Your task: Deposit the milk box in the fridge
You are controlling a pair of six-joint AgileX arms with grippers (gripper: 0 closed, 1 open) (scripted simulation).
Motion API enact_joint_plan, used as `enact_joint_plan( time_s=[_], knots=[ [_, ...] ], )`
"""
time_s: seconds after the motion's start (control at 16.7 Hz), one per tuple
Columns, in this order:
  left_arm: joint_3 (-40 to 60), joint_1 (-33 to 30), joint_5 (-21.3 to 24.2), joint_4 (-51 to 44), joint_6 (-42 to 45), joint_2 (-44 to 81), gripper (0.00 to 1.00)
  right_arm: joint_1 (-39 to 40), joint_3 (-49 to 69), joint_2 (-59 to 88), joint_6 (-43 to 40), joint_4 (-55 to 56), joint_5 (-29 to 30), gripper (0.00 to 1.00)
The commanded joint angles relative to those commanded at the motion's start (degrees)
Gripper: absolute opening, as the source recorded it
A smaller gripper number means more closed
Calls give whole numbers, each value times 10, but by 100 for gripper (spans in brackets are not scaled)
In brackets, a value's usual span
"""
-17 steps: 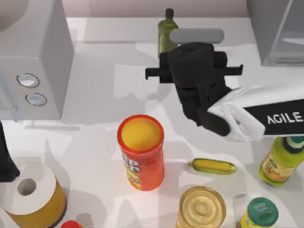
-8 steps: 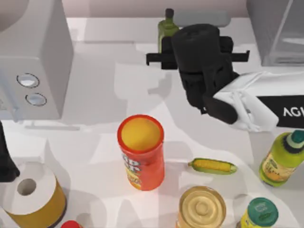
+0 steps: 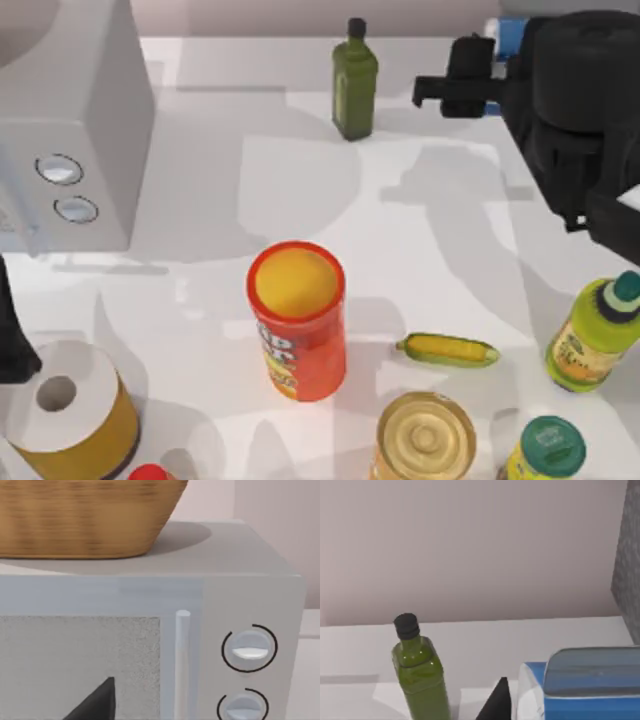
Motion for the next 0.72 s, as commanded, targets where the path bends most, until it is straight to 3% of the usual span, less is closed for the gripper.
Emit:
enact_joint_plan(
  time_s=[0.72],
  knots=[
    [0,0,0,0,0,0,100,-252,-411,-720,-98,-134,-245,0]
  ],
)
